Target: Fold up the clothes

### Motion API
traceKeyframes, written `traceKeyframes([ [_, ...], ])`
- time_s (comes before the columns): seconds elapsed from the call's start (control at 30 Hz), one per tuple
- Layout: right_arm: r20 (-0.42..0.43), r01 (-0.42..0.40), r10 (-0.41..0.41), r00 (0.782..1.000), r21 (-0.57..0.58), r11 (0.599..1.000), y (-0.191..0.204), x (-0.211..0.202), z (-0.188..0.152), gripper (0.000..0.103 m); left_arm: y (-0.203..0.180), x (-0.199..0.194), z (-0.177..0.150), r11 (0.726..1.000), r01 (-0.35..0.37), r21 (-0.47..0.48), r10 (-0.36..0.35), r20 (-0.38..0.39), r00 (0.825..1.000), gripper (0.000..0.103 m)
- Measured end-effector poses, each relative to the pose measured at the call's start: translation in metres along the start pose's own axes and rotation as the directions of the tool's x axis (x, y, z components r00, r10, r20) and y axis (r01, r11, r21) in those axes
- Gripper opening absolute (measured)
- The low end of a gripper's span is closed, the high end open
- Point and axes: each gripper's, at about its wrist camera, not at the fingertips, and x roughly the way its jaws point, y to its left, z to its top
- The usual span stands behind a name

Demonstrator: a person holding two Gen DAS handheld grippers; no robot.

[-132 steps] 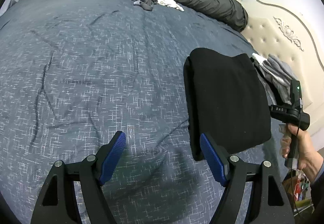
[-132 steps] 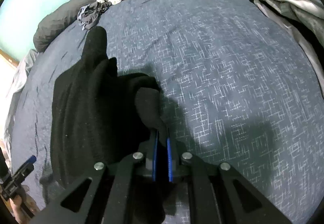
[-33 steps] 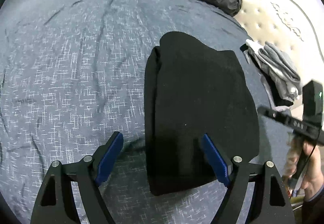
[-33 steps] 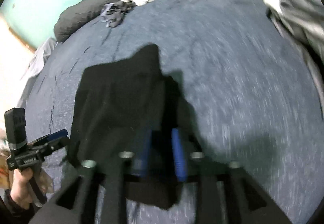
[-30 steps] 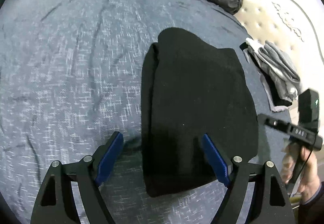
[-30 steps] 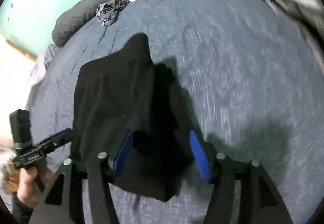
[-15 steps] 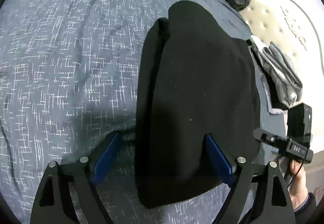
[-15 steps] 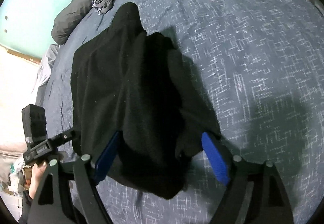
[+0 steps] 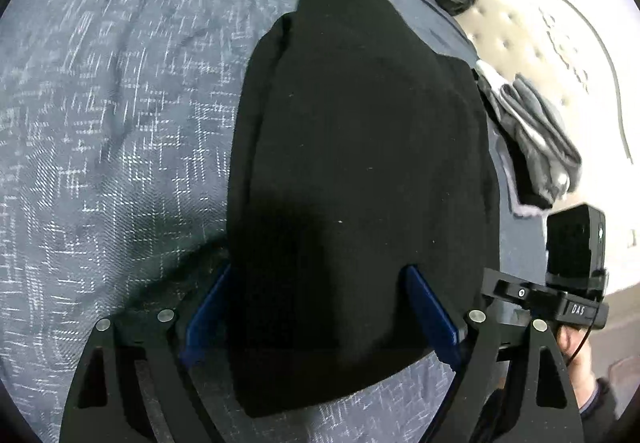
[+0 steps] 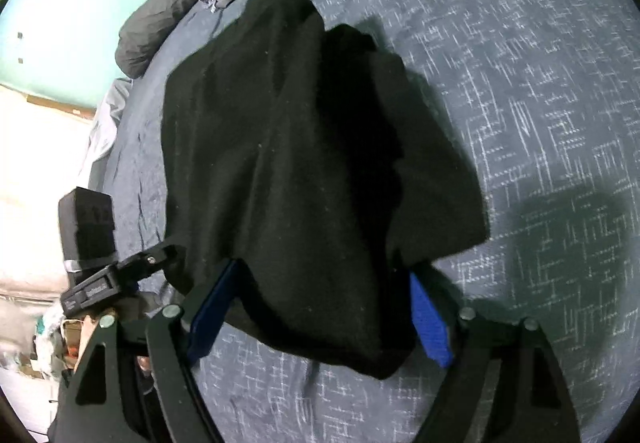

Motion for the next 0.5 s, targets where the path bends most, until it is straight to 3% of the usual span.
traceKeyframes([
  [0.17,0.025,-0.009,0.008,1.000,0.014,1.000,0.002,0.005,0.011,0.072,0.001,0.000,0.005,1.000,-0.005,-0.004,0.005,0.023,1.000,0.089],
  [0.37,0.032,0.018,-0.016,0.999,-0.062,0.998,0.010,0.008,0.014,0.060,0.004,0.001,0.005,1.000,-0.002,0.005,0.002,0.027,1.000,0.087],
  [0.43,0.041,0.021,-0.018,0.999,-0.077,0.997,0.012,0.008,0.015,0.056,0.001,0.002,0.004,1.000,0.001,0.008,-0.001,0.032,0.999,0.081],
  [0.5,0.055,0.022,-0.017,0.998,-0.096,0.995,0.016,0.006,0.013,0.048,-0.006,0.001,0.004,1.000,0.005,0.028,-0.005,0.034,0.999,0.068],
])
